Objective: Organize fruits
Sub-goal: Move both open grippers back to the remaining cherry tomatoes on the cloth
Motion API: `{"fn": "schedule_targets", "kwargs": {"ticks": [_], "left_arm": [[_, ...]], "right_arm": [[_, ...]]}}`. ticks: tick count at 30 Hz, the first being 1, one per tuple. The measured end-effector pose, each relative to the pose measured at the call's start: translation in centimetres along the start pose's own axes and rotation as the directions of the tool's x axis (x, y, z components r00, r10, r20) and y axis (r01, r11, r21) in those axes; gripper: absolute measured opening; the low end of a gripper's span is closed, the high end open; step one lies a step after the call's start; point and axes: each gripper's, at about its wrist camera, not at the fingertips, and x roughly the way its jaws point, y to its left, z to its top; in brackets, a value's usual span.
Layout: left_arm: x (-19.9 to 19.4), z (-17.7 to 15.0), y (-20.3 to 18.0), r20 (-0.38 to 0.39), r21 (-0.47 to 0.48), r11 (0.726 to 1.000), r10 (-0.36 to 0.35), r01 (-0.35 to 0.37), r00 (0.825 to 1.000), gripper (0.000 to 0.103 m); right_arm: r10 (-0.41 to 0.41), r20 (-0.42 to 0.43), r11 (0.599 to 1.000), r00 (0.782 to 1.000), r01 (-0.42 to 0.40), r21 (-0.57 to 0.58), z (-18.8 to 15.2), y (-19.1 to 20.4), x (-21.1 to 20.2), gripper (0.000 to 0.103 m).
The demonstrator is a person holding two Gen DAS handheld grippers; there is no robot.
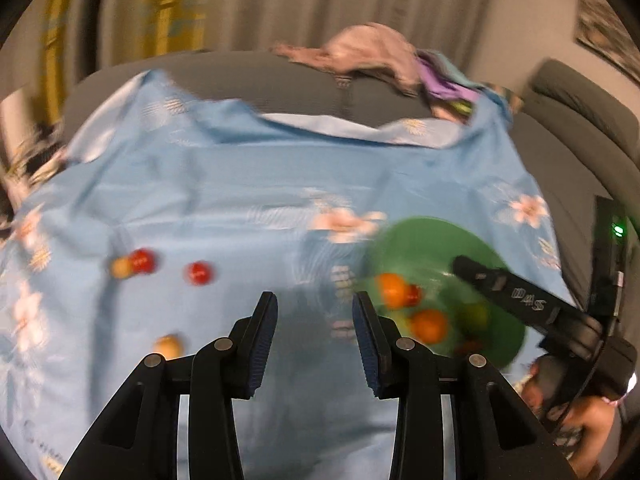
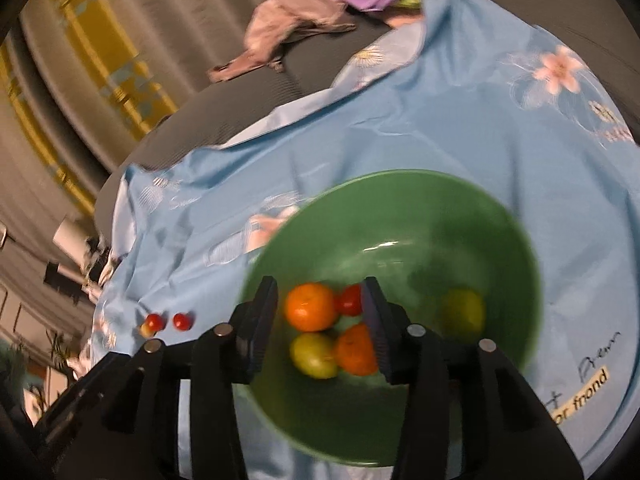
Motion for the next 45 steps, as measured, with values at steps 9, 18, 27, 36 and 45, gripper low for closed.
{"fn": "schedule_targets", "kwargs": {"ticks": [9,18,27,36,45], "left_arm": [[0.6,-2.0,9.9,-0.036,-0.192,0.954,0.225,-0.228,0.974,0.040],[1.1,-2.6,14.7,-0.079,-0.317,0.923,0.204,-0.219,0.976,0.041],[1.4,-2.7,14.2,-0.089,-0.297,0.933,0.187,-0.205,0.978,0.041],[1.9,-2.9,13.5,-0.096,-0.266,0.945,0.172,-0.191,0.980,0.041],[2.3,-2.9,13.3,-0.103,-0.262,0.947,0.163,-0.185,0.981,0.041]], "right_arm": [[0.035,-0.054,0.988,0.998,-0.043,-0.150,-2.0,6.5,2.4,0.064],[-0.053,-0.041,0.939,0.998,0.036,-0.341,-4.1,10.8,4.2,0.074],[0.020,-0.102,0.917,0.995,-0.059,-0.396,-5.3,12.7,4.8,0.073],[-0.005,-0.189,0.911,0.982,-0.074,-0.407,-6.8,13.4,6.8,0.074],[-0.006,-0.201,0.909,0.980,-0.078,-0.410,-7.0,13.6,7.0,0.073]]}}
